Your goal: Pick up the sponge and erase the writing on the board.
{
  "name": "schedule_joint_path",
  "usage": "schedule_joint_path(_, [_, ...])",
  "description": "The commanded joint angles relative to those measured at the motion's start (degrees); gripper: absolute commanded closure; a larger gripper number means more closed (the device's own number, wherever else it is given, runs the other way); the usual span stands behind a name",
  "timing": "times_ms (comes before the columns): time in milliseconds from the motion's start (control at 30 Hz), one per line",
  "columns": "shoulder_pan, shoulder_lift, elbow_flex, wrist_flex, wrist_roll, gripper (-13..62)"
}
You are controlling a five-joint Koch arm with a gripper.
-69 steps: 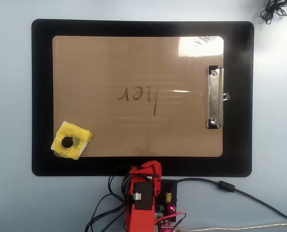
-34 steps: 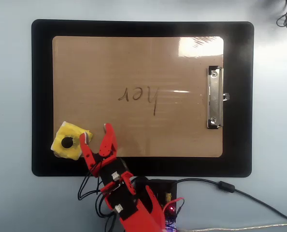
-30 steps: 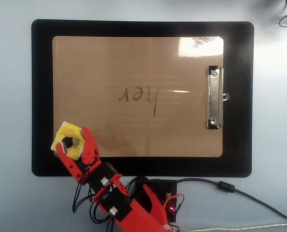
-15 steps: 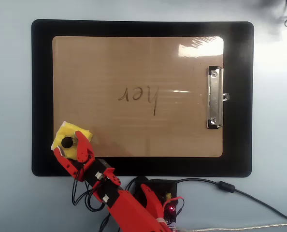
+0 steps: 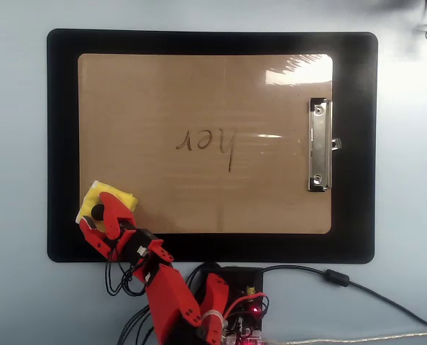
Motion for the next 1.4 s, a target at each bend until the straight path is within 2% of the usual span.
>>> schedule_joint_path(0, [-0.44, 1.05, 0.79, -1.93, 1.67, 19.2])
schedule_joint_path(267, [-0.18, 0.79, 0.97, -1.58, 3.43, 19.7])
schedule_joint_path(333, [-0.09, 0.79, 1.05, -1.67, 3.78, 22.8])
schedule_joint_path(467, [2.46, 1.14, 1.23, -1.85, 7.29, 35.6])
schedule_joint_path(633, [9.93, 1.76, 0.97, -2.46, 7.73, 57.3])
schedule_joint_path(767, [16.79, 4.66, 1.14, -5.8, 9.84, 57.3])
schedule_joint_path(967, [44.21, 11.16, 0.7, -3.69, 12.48, 57.3])
schedule_joint_path(1167, [66.97, 16.61, -3.08, 17.31, 18.81, 57.3])
schedule_joint_path(1300, [71.02, 17.93, 3.08, 21.45, 16.79, 57.3])
schedule_joint_path(1367, [70.75, 16.96, 4.48, 21.18, 11.16, 57.4])
